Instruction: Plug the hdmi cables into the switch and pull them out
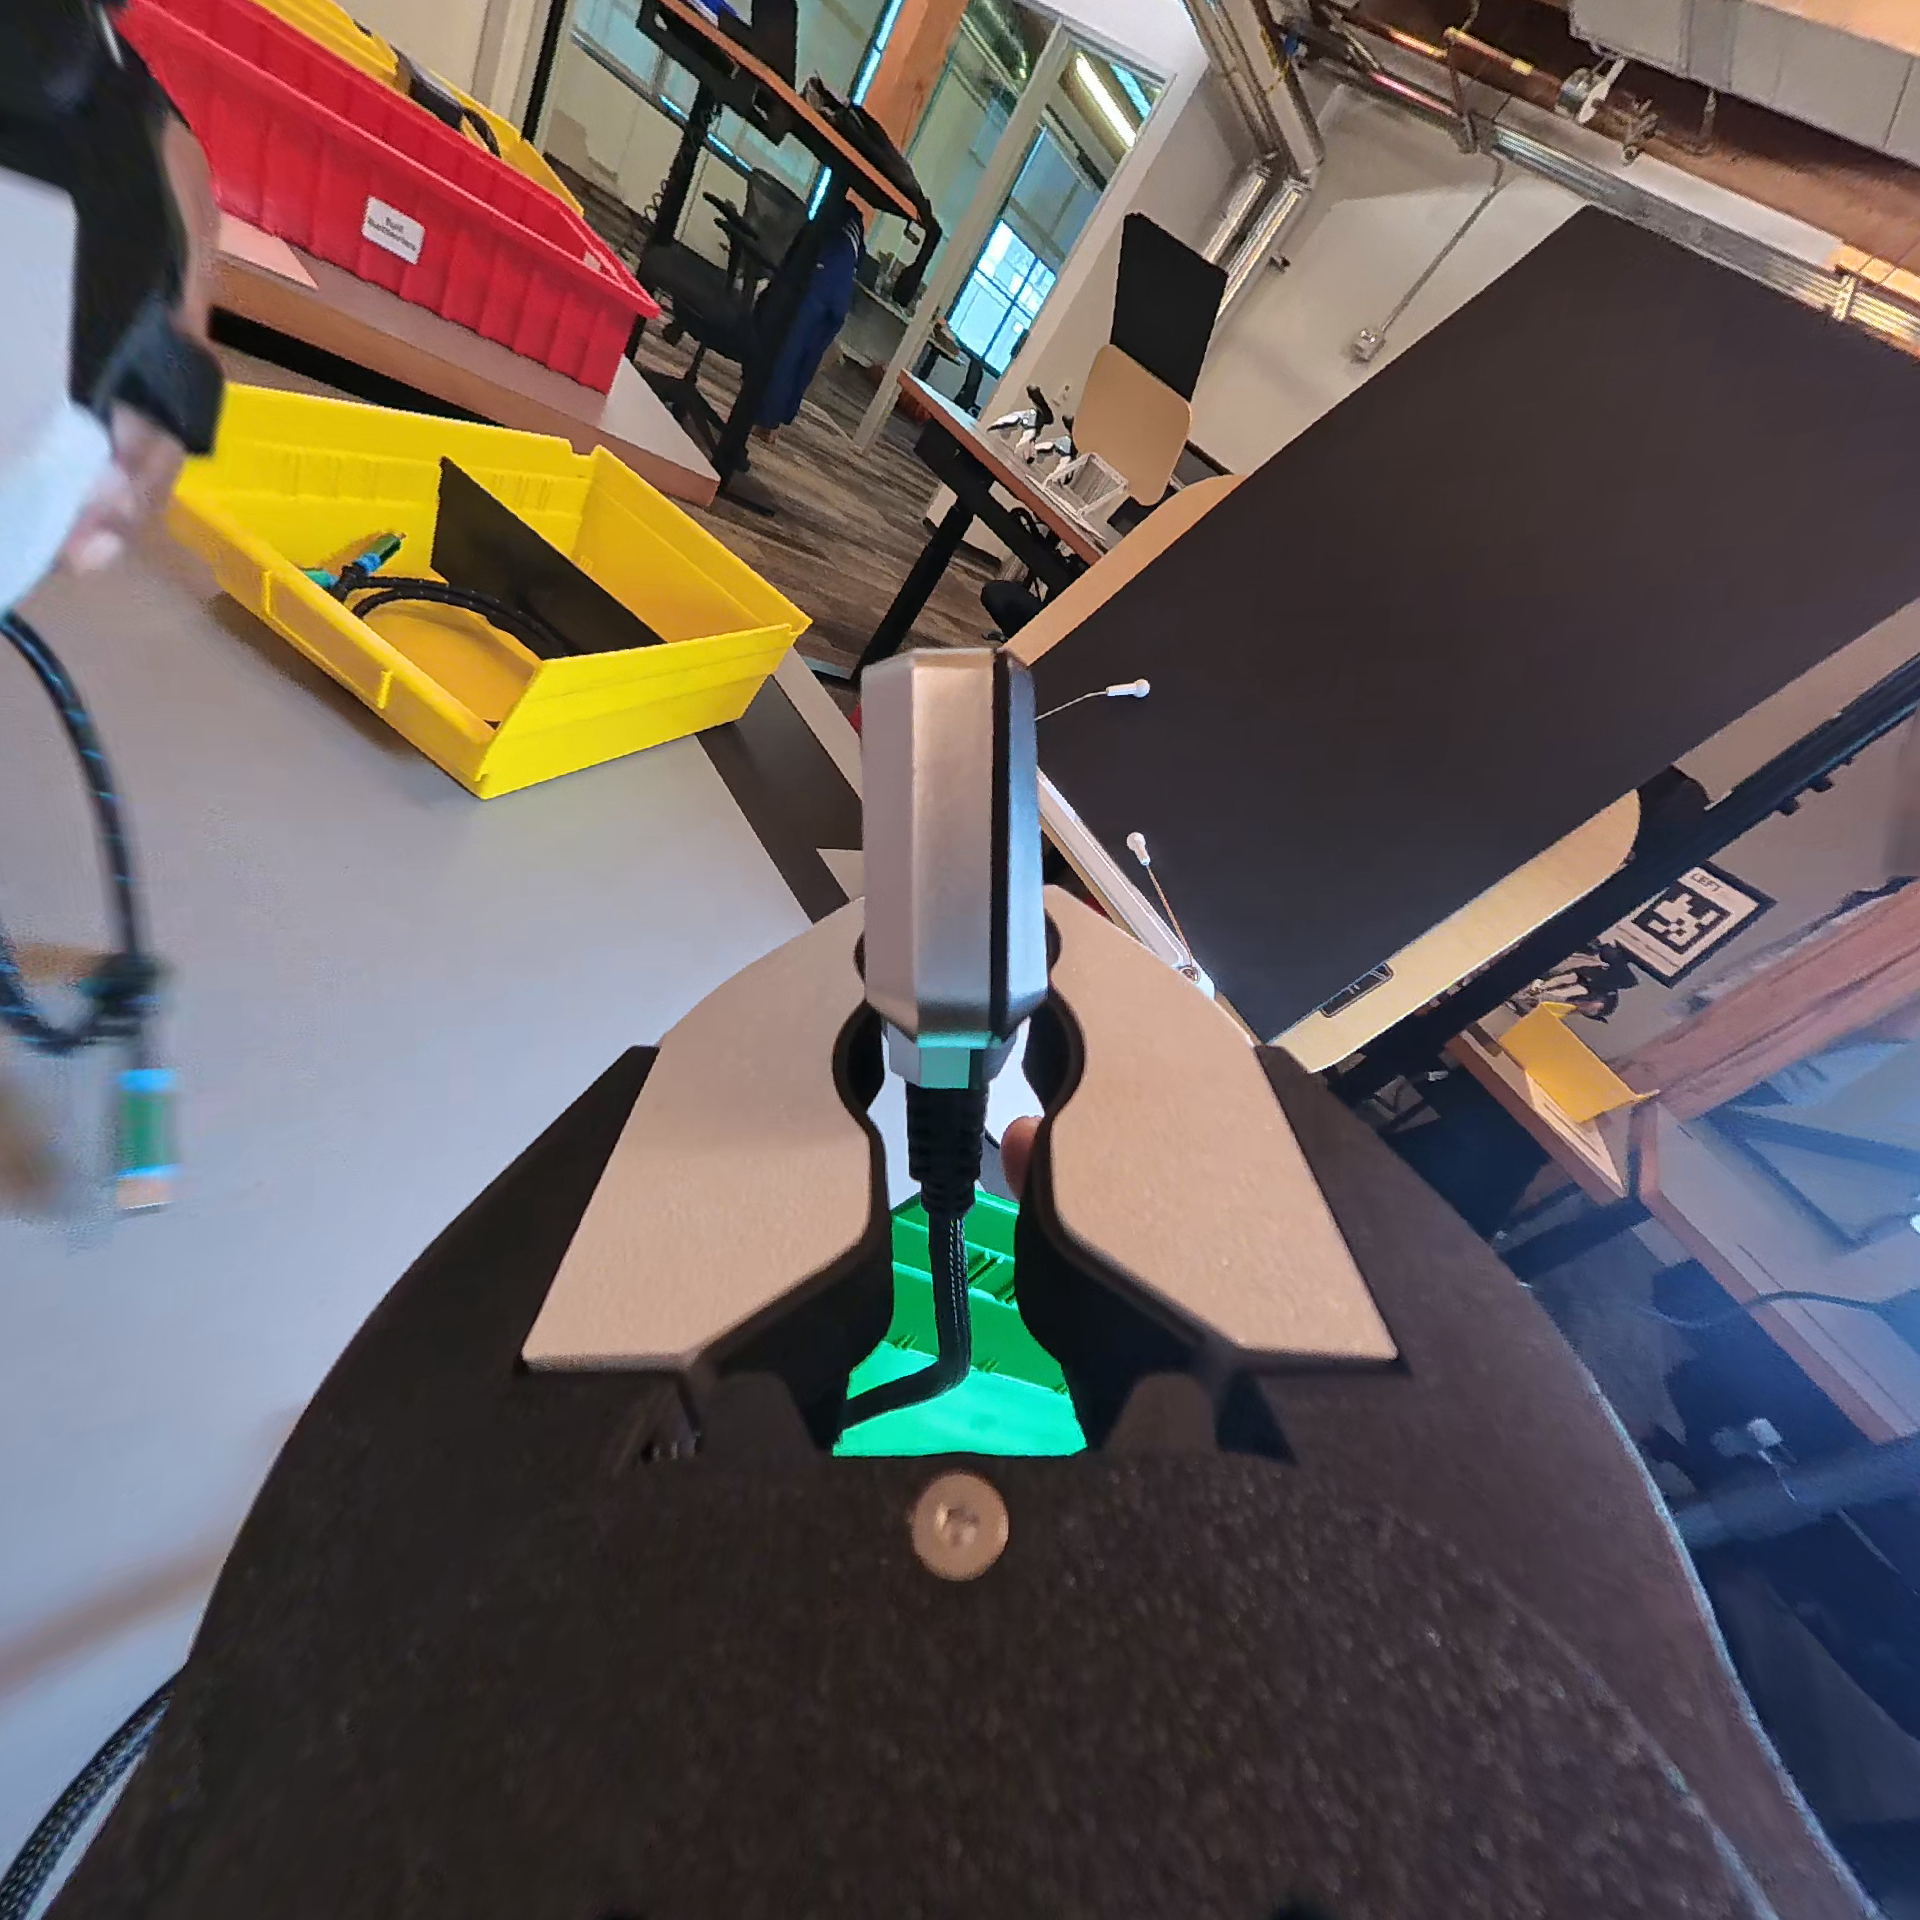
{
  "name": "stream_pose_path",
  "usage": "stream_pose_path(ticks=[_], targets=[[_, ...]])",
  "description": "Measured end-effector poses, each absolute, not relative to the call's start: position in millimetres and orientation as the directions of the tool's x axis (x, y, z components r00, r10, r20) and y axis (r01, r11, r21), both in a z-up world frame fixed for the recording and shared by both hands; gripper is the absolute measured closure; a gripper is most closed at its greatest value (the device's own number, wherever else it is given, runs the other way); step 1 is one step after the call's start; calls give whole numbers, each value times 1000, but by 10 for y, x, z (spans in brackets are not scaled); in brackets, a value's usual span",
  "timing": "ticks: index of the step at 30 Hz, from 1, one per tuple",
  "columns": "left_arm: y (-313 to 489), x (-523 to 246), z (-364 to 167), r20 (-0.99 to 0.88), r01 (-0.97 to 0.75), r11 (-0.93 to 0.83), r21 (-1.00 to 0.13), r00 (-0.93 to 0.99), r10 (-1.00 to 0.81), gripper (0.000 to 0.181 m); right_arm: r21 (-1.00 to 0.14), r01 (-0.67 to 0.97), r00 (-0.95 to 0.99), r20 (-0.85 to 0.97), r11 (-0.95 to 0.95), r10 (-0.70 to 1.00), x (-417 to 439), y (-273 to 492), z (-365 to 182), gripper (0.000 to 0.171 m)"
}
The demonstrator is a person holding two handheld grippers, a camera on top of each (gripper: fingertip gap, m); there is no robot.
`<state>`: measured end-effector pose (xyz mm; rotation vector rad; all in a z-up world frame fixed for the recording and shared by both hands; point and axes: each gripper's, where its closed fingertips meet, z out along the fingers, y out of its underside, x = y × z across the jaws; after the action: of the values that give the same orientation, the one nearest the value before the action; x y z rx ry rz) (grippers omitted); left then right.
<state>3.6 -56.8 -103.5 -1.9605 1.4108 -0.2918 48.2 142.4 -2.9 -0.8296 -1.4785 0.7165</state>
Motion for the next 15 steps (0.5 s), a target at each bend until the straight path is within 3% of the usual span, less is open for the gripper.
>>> stream_pose_path(ticks=[3,9,14,15], targets=[[-411,-22,-689,-308,-653,-100,-751,480,-822,181,-839,78,-11,540,539,842,474,1419,-32,148],[19,-392,-1522,-178,-691,-378,-616,590,-787,181,-820,103,-27,564,564,825,419,1365,-101,148],[-324,203,-1535,-47,-719,-263,-643,381,-924,181,-826,96,-19,556,555,831,450,1419,-73,148],[-492,375,-1585,16,-739,-246,-627,303,-953,170,-835,91,-18,544,543,839,453,1438,-74,148]])
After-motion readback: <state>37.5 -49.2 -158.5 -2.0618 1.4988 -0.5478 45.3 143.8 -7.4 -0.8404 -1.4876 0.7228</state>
